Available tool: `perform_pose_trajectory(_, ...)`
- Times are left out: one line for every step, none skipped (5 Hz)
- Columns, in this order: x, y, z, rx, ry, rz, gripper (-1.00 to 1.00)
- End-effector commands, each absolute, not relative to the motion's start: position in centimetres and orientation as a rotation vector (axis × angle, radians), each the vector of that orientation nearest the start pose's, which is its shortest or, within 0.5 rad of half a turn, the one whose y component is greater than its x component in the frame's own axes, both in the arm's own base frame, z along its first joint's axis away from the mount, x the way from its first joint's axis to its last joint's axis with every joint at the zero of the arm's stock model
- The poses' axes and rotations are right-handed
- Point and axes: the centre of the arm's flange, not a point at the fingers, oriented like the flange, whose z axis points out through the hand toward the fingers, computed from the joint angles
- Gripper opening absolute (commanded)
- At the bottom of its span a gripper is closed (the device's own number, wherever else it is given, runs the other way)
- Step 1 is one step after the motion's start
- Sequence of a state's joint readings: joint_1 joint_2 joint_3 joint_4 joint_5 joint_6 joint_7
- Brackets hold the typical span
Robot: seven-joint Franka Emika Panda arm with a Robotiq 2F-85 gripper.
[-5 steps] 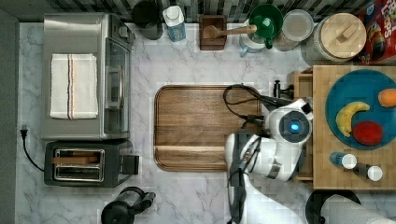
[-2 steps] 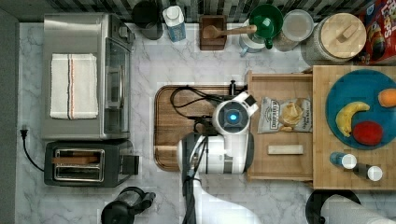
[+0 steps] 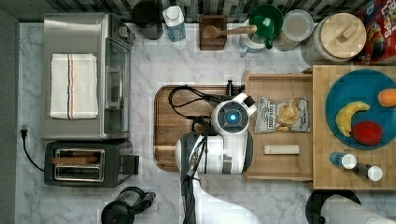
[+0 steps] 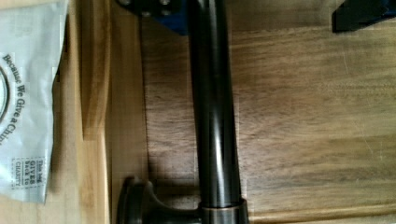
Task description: Open the drawer.
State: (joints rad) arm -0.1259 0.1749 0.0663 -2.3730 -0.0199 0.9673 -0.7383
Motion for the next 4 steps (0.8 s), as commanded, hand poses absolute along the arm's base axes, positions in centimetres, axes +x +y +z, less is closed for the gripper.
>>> perform_pose_trajectory(50.65,4.18,27.57,-3.122,0.013,-0.035,1.0)
perform_pose_trajectory(50.66,4.18,27.58,-3.122,0.013,-0.036,1.0)
perform_pose_trajectory(50.64,4.19,27.56,-3.122,0.013,-0.035,1.0)
perform_pose_trajectory(50.66,4.19,27.59,-3.122,0.013,-0.036,1.0)
